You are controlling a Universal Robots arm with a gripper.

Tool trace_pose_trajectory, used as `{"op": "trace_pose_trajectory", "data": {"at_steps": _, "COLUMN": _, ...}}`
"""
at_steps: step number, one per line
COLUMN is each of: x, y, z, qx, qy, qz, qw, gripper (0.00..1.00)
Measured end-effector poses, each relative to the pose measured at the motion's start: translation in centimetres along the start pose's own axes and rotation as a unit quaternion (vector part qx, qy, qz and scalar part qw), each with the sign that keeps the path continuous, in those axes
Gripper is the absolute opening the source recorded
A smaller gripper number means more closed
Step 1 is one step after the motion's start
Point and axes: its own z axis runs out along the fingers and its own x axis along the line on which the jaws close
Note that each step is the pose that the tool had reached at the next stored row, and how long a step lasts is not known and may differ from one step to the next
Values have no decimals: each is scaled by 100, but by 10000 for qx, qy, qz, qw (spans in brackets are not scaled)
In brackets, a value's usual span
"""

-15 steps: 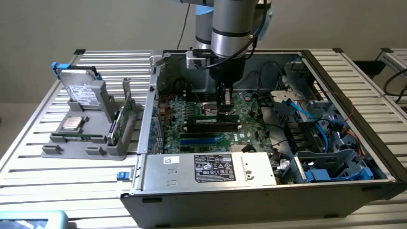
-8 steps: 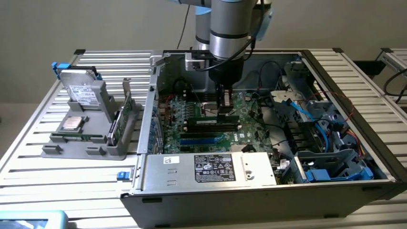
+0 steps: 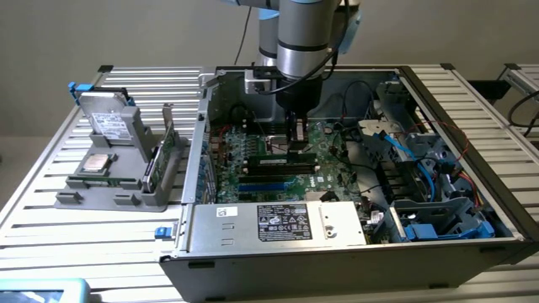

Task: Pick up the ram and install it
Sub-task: 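Insert the ram into the slot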

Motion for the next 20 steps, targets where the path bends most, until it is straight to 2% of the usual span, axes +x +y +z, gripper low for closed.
{"op": "trace_pose_trajectory", "data": {"at_steps": 2, "x": -1, "y": 0, "z": 4, "qx": -1, "qy": -1, "qz": 0, "qw": 10000, "gripper": 12}}
{"op": "trace_pose_trajectory", "data": {"at_steps": 7, "x": -2, "y": -3, "z": 11, "qx": -35, "qy": 1, "qz": -5, "qw": 10000, "gripper": 12}}
{"op": "trace_pose_trajectory", "data": {"at_steps": 20, "x": 8, "y": -8, "z": 34, "qx": -36, "qy": 1, "qz": -5, "qw": 10000, "gripper": 12}}
